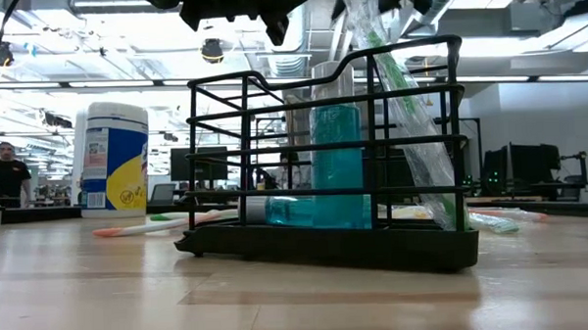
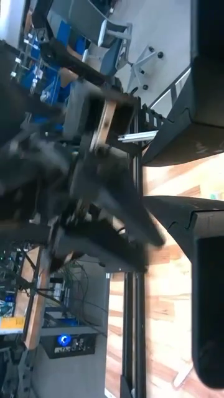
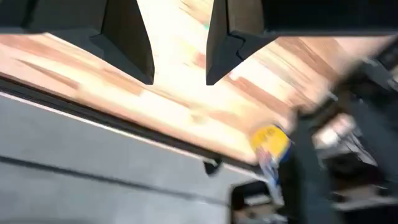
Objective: Pick & Place toothbrushing station
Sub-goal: Put the green toothbrush into the black wire organizer
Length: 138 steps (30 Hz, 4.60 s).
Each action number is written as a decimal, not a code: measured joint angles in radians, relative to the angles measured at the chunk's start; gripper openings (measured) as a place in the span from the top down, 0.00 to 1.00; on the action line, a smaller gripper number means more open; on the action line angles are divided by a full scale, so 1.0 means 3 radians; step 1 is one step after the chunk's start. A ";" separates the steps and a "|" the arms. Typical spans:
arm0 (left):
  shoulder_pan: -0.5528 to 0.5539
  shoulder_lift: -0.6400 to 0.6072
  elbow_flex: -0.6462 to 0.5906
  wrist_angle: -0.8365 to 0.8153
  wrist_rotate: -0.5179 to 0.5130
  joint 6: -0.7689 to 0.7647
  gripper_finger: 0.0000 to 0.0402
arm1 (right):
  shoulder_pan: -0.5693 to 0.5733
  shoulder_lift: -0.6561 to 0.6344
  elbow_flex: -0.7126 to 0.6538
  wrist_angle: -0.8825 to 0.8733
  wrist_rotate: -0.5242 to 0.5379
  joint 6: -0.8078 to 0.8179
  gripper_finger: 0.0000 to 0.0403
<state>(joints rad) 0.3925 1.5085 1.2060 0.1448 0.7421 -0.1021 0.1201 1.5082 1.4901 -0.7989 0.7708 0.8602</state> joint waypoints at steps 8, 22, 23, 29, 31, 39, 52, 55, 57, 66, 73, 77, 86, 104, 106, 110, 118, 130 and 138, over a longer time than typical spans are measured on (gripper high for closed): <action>0.0219 -0.0003 0.0000 -0.0002 0.0046 -0.0042 0.80 | -0.0655 -0.0082 0.0091 -0.1287 -0.0634 0.0051 0.66; 0.0414 -0.0003 0.0000 -0.0027 -0.0092 -0.0223 0.80 | -0.1094 -0.0419 -0.1571 0.0124 -0.1467 0.0288 0.68; 0.0414 -0.0003 0.0000 -0.0030 -0.0093 -0.0221 0.80 | -0.1141 -0.0433 -0.1659 0.0218 -0.1514 0.0320 0.68; 0.0414 -0.0003 0.0000 -0.0032 -0.0082 -0.0212 0.80 | -0.1369 -0.0440 -0.1939 0.0338 -0.1863 0.0514 0.69; 0.0414 -0.0003 0.0000 -0.0032 -0.0047 -0.0212 0.80 | -0.1384 -0.0368 -0.1953 0.0390 -0.1928 0.0548 0.70; 0.0414 -0.0003 0.0000 -0.0032 -0.0038 -0.0224 0.80 | -0.1315 -0.0135 -0.1960 0.0410 -0.2158 0.0738 0.67; 0.0414 -0.0003 0.0000 -0.0050 0.0024 -0.0226 0.80 | -0.0974 -0.0081 -0.2348 0.0467 -0.2412 0.1239 0.59; 0.0414 -0.0003 0.0000 -0.0056 0.0024 -0.0226 0.80 | -0.0931 -0.0080 -0.2385 0.0570 -0.2433 0.1312 0.59; 0.0420 -0.0003 0.0000 -0.0056 0.0026 -0.0222 0.80 | -0.0933 -0.0080 -0.2391 0.0620 -0.2429 0.1326 0.59; 0.0430 -0.0003 0.0000 -0.0084 0.0026 -0.0215 0.80 | -0.1089 -0.0080 -0.2394 0.0705 -0.2406 0.1324 0.62; 0.0556 -0.0003 0.0000 -0.0174 0.0026 -0.0186 0.80 | -0.1191 -0.0078 -0.2394 0.0705 -0.2335 0.1325 0.63; 0.0651 -0.0003 0.0000 -0.0175 0.0026 -0.0184 0.80 | -0.1245 -0.0075 -0.2394 0.0719 -0.2317 0.1324 0.64; 0.0723 -0.0003 0.0000 -0.0179 0.0082 -0.0175 0.80 | -0.1264 0.0266 -0.2394 0.1120 -0.2488 0.1310 0.65; 0.0723 -0.0003 -0.0216 -0.0173 0.0124 -0.0184 0.80 | -0.1368 0.0386 -0.2396 0.1186 -0.2713 0.1134 0.96; 0.0723 -0.0003 -0.0216 -0.0136 0.0125 -0.0184 0.80 | -0.1393 0.0363 -0.2398 0.1233 -0.2747 0.1071 0.98; 0.0723 -0.0003 -0.0216 -0.0079 0.0125 -0.0182 0.80 | -0.1447 0.0311 -0.2403 0.1406 -0.2717 0.1007 1.00; 0.0723 -0.0003 -0.0216 0.0000 0.0125 -0.0182 0.80 | -0.1633 -0.0054 -0.2396 0.2061 -0.2373 0.0757 1.00; 0.0757 -0.0003 -0.0216 0.0252 0.0083 -0.0200 0.80 | -0.1614 -0.0876 -0.2342 0.3923 -0.1779 -0.0563 1.00; 0.0785 -0.0003 -0.0216 0.0303 -0.0030 -0.0210 0.80 | -0.1015 -0.1430 -0.1946 0.3849 -0.1634 -0.1513 1.00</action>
<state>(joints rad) 0.6279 1.5078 1.1412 0.2358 0.7332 -0.1652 -0.1844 1.0792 0.9063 0.3557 0.2805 0.4062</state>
